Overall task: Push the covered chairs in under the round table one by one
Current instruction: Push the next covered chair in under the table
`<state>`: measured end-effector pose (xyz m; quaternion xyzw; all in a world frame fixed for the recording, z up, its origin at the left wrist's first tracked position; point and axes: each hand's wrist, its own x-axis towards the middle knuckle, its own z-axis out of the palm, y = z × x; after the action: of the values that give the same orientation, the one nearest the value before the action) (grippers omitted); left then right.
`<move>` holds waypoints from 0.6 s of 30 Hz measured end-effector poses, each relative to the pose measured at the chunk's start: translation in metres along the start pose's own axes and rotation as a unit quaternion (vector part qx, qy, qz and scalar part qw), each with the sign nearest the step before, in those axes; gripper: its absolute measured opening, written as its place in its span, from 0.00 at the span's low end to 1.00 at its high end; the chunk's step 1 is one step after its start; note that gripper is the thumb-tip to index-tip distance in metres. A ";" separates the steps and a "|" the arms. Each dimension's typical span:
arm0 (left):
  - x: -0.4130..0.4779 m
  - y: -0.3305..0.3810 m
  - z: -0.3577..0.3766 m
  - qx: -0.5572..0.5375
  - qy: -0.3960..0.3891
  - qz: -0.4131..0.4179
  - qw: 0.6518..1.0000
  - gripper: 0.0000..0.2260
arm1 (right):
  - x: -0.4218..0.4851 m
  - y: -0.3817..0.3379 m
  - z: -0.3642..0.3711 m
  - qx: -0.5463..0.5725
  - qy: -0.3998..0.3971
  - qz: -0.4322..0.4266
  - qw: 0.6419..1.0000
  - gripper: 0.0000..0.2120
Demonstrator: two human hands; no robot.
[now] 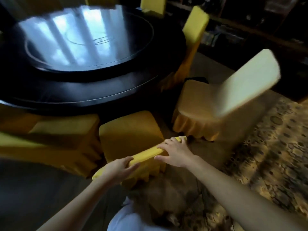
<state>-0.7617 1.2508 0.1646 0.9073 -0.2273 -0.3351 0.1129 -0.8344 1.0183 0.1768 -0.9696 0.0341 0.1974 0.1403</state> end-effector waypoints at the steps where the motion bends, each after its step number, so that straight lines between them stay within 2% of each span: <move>1: -0.008 -0.005 0.003 0.022 0.036 0.008 0.999 0.27 | 0.002 0.000 -0.001 -0.013 0.003 -0.002 1.000 0.29; 3: -0.021 -0.011 0.009 0.035 0.102 0.034 0.994 0.30 | 0.007 -0.002 -0.001 -0.033 0.007 -0.008 0.999 0.30; 6: -0.029 -0.010 0.015 0.034 0.170 0.042 0.984 0.42 | 0.011 -0.003 0.001 -0.056 0.023 -0.010 0.998 0.31; 7: -0.029 -0.008 0.017 0.037 0.183 0.035 0.982 0.43 | 0.012 -0.002 0.002 -0.059 0.029 -0.010 0.998 0.31; 9: -0.022 -0.004 0.016 0.054 0.197 0.014 0.979 0.40 | 0.012 -0.001 0.003 -0.063 0.034 -0.014 0.997 0.31; 12: -0.009 -0.001 0.008 0.120 0.161 -0.007 0.980 0.30 | 0.016 0.003 0.007 -0.069 0.051 -0.028 0.996 0.31; 14: -0.003 -0.001 0.004 0.136 0.134 -0.006 0.982 0.29 | 0.018 0.005 0.010 -0.072 0.060 -0.036 0.995 0.32; 18: 0.006 -0.004 -0.002 0.143 0.149 -0.002 0.978 0.28 | 0.028 0.008 0.012 -0.081 0.100 -0.049 0.990 0.43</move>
<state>-0.7551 1.2513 0.1608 0.9543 -0.2518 -0.1603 0.0140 -0.8140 1.0137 0.1535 -0.9932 -0.0154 0.0941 0.0670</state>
